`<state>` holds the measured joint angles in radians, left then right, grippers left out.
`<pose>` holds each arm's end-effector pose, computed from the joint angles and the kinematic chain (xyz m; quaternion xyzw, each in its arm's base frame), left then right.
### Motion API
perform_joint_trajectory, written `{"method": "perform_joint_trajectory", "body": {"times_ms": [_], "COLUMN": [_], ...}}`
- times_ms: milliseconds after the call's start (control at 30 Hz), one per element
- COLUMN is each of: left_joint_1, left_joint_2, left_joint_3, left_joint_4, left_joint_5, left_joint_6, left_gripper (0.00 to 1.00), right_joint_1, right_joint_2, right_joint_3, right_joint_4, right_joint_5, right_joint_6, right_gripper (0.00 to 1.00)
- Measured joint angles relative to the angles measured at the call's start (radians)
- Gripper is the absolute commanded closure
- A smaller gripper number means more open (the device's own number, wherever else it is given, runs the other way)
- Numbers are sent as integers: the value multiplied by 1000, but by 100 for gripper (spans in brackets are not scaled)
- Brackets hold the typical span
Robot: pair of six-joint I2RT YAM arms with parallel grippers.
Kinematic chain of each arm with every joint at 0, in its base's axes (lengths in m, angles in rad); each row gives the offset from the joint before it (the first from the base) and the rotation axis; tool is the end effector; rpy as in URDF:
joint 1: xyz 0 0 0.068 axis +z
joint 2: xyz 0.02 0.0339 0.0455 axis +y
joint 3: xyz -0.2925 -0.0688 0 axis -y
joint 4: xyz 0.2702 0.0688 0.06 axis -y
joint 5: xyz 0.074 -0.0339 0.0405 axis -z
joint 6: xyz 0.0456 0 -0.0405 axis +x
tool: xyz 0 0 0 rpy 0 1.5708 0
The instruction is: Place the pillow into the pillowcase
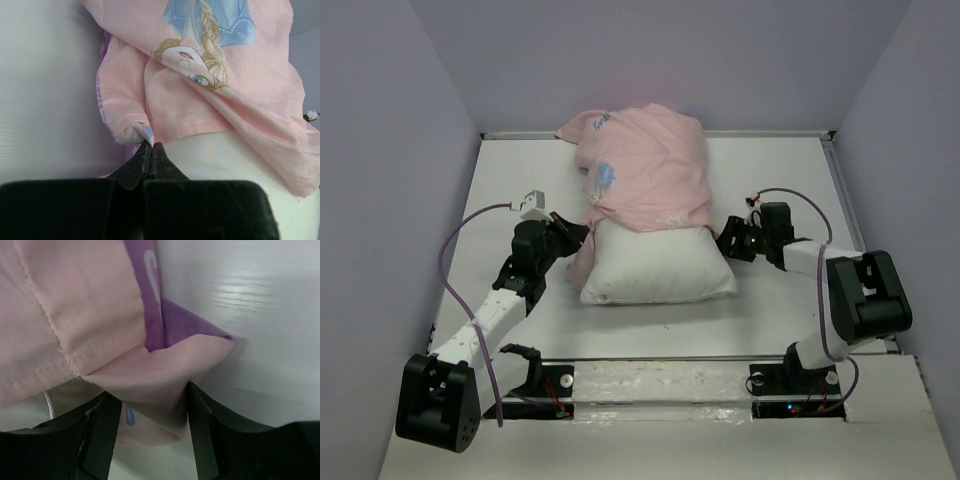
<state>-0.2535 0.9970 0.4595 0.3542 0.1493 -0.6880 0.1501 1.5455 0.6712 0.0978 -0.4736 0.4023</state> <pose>0.2317 -0.0670 0.2506 -0.1187 0.7590 -0.3403 0.5423 0.3071 0.0675 0.1568 0.0227 0.9007 0.3107 0.3027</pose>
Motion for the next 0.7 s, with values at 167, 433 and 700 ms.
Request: {"method": "perform_joint_trajectory", "body": {"times_ms": [167, 433, 700], "left_joint_1": [0, 0, 2], "left_joint_2": [-8, -181, -215], "left_joint_3": [-5, 82, 727], "left_joint_4": [-1, -182, -291], "left_joint_5": [29, 117, 201], "left_joint_6": [3, -11, -38], "left_gripper": [100, 100, 100], "right_joint_1": [62, 137, 144], "right_joint_2": [5, -408, -509], "right_joint_3": [-14, 44, 856], "right_joint_4": [116, -128, -417], "right_joint_5": [-17, 26, 15], "right_joint_6": [39, 55, 77], "right_gripper": [100, 100, 100]}}
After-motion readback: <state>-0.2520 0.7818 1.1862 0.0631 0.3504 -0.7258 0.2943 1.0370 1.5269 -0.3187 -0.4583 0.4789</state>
